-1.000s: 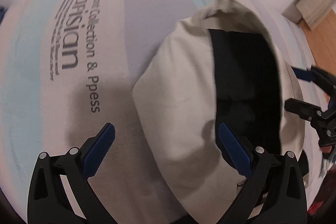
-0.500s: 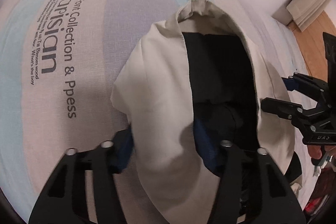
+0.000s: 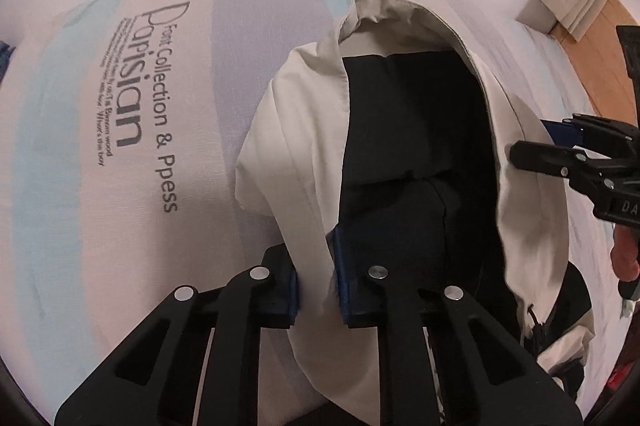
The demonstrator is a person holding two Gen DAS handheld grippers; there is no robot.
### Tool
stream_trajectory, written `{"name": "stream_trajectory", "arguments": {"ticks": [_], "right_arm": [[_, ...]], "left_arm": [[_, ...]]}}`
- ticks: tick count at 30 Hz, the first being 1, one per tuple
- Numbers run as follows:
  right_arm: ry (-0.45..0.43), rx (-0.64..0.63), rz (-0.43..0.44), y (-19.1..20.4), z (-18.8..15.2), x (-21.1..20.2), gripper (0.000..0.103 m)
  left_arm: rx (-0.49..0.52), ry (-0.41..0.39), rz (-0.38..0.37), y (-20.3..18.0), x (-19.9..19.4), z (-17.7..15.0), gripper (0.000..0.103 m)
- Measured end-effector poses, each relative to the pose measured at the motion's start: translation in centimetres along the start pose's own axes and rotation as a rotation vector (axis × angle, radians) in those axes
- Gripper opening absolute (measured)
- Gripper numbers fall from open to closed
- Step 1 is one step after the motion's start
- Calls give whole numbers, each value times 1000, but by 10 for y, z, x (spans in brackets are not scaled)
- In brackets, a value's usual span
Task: Fold large clothes
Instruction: 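Reach both tools to the cream hood and grasp its edge, then lift the hood with both tools and flip it onto the jacket body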
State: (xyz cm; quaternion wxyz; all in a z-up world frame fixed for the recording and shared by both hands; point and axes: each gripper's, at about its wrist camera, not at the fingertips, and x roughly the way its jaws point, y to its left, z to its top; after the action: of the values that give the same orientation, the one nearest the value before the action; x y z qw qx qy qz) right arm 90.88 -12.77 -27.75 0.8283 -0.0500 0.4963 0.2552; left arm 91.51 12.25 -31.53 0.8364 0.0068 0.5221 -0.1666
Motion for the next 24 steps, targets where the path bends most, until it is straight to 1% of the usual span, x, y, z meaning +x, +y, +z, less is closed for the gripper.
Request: {"name": "stream_trajectory", "arguments": {"ticks": [7,9,13,17,19,21,24], "right_arm": [[-26,41,8,3,-9,-30,29],[-35,39,9,7,-15,-41,27],[-62,34,10,19,-28,-67,24],[-81,27,9,34,-47,-94,22],[-91,29,16,42,-61,-109,20],[-101,40,16,49,-76,-122,20],[-105,59,19,58,-102,-136,20]], "left_arm": [[30,-51,16,-8,-41,-7,13],[33,-65,22,-21,-48,-6,13],[46,-104,36,-29,-75,-21,13],[60,-150,54,-40,-105,-44,13],[73,-179,69,-47,-122,-60,13],[75,-202,72,-52,-135,-73,13],[91,-238,93,-63,-156,-101,12]]}}
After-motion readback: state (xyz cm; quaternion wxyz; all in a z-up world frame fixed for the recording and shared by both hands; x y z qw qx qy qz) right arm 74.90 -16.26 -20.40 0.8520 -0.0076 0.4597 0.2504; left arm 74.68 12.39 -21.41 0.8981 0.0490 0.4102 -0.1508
